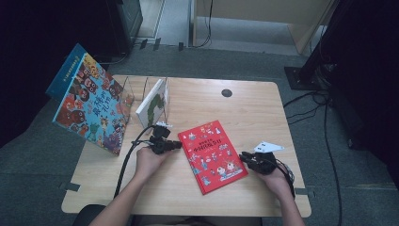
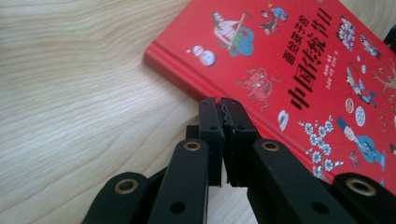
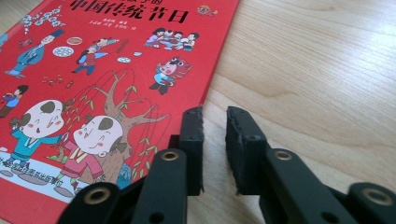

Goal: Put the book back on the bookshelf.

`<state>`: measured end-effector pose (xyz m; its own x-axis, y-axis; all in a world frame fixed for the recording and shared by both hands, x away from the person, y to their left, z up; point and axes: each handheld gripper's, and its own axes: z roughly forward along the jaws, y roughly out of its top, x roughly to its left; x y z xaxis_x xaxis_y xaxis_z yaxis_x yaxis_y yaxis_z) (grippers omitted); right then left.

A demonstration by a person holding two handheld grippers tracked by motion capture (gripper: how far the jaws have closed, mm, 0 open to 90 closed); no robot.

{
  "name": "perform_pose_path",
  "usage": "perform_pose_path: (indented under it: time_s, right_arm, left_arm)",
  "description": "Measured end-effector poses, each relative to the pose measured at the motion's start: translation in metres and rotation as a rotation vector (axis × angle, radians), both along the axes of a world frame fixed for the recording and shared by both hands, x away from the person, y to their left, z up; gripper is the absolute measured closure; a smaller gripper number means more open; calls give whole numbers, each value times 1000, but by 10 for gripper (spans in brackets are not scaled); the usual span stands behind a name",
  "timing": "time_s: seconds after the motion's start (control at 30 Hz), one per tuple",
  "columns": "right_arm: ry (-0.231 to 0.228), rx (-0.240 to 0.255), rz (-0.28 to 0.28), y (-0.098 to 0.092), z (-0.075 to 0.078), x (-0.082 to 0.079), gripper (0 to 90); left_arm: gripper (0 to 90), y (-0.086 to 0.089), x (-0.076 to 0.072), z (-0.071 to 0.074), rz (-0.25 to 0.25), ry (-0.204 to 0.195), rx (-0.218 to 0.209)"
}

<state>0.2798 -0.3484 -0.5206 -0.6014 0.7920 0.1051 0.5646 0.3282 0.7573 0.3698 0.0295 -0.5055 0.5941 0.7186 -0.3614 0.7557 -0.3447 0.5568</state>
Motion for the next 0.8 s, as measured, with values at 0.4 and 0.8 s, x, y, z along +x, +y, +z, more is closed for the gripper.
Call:
perform_pose_path:
  time_s: [0.4,0.8]
  right_arm:
    - [3,-4,41,20,1,2,801]
    - [0,-25,26,28,1,5,900]
  left_arm:
    - [865,-5,5,-3,3,-14,-38]
    - [860,-7,-1,-4,19,-67,-20]
